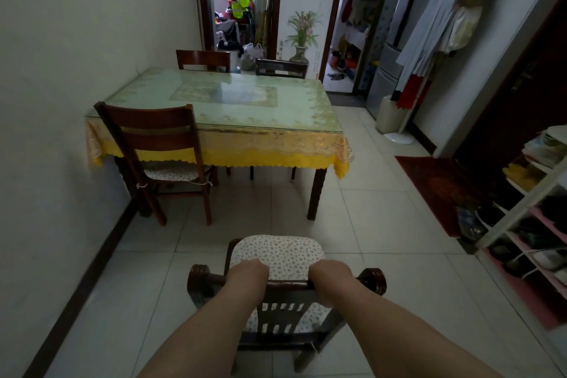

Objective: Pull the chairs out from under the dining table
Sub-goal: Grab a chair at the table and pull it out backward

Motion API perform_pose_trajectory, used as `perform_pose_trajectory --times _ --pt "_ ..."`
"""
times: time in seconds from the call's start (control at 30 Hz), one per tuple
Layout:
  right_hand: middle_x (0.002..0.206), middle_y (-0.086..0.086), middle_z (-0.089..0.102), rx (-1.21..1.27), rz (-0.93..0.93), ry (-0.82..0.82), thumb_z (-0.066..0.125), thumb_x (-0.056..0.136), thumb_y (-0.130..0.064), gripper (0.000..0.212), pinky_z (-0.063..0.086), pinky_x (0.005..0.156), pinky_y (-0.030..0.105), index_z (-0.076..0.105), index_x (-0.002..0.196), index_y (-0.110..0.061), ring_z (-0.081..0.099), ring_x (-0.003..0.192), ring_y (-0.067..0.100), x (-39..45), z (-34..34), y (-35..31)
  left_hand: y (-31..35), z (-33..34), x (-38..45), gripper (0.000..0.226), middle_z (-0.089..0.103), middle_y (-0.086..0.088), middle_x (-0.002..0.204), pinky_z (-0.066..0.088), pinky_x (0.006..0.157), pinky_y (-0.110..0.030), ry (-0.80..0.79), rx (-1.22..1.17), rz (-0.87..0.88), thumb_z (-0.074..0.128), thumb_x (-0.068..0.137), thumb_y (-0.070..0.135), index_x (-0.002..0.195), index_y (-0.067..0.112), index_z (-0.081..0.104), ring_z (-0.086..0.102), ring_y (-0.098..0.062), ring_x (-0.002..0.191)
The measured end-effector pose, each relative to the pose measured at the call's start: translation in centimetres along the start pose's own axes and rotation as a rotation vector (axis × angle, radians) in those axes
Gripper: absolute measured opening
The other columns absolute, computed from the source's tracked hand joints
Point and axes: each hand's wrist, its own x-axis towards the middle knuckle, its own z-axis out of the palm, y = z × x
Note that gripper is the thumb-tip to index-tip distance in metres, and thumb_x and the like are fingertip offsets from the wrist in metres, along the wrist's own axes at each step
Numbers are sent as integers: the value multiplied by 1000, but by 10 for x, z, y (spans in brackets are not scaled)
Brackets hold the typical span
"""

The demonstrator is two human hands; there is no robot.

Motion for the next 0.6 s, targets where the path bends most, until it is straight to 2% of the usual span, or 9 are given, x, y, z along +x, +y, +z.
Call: perform_pose_trajectory --times 0.2,0.6 --pt "114 8 62 -18 30 22 66 86 -12 23 42 74 33 64 108 -11 59 102 27 -7 3 -3 -2 7 0 36 55 -9 123 47 85 -34 14 3 25 59 87 5 122 11 57 55 -25 110" --pt "113 8 60 -9 53 31 65 86 -8 26 45 73 33 64 112 -13 59 98 25 -8 4 -5 -1 7 -1 33 56 -7 121 47 86 -35 20 -21 10 57 88 6 120 12 57 56 -24 108"
